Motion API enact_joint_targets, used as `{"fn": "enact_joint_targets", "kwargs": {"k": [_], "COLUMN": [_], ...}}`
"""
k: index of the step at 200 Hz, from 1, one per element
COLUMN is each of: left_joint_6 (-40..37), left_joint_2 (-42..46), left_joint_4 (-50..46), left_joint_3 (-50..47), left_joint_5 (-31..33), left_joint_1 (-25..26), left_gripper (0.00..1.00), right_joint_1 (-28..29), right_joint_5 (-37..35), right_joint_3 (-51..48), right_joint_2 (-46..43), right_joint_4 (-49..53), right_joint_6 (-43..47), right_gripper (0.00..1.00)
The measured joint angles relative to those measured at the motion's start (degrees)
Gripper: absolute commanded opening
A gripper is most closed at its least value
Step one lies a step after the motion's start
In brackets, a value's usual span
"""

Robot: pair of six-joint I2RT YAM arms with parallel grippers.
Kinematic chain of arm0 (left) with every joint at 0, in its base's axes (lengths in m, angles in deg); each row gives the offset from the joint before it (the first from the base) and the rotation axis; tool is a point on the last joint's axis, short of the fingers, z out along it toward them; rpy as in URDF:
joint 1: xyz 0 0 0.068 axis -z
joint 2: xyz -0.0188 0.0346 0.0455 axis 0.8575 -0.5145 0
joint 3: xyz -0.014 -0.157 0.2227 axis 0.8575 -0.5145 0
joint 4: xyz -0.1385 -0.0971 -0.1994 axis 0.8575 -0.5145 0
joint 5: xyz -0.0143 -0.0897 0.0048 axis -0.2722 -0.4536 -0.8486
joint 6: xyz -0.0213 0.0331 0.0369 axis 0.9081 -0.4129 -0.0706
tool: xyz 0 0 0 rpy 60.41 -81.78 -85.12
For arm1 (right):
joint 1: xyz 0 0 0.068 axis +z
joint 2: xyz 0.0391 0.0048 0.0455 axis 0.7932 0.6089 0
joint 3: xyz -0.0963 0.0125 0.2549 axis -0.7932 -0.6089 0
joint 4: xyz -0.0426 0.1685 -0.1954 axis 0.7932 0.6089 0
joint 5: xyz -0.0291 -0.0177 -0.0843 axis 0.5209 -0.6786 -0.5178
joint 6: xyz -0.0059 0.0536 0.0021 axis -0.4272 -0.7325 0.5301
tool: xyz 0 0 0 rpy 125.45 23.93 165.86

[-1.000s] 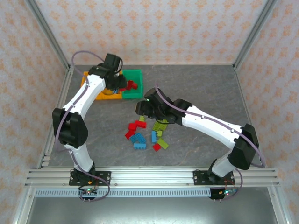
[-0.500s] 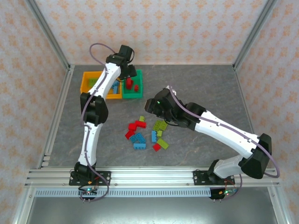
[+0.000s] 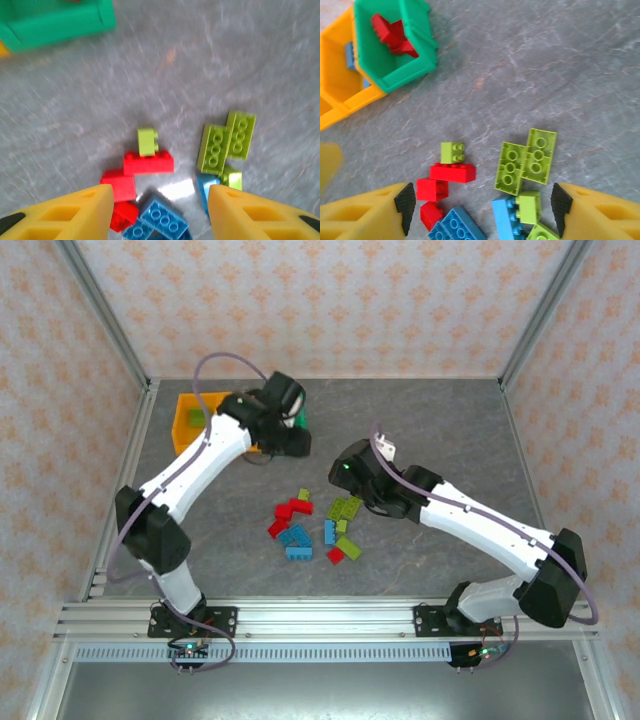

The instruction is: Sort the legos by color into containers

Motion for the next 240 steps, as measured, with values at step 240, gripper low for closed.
{"fn": "enact_joint_targets", "kwargs": {"k": [240], "left_joint_6": [-1.64], "left_joint_2": [-7.58], "left_joint_4": [9.09], "left_joint_3": [-4.85], "left_joint_5": [-1.46], "left_joint_1": [-7.48], "left_gripper": [0.23], "right_joint_1": [1.55], "right_joint_5": [7.48], "right_joint_3": [-1.20], "right_joint_2": [0.35], "right_joint_4": [-3.39], "right_joint_6": [-1.64], "right_gripper": [0.72]}}
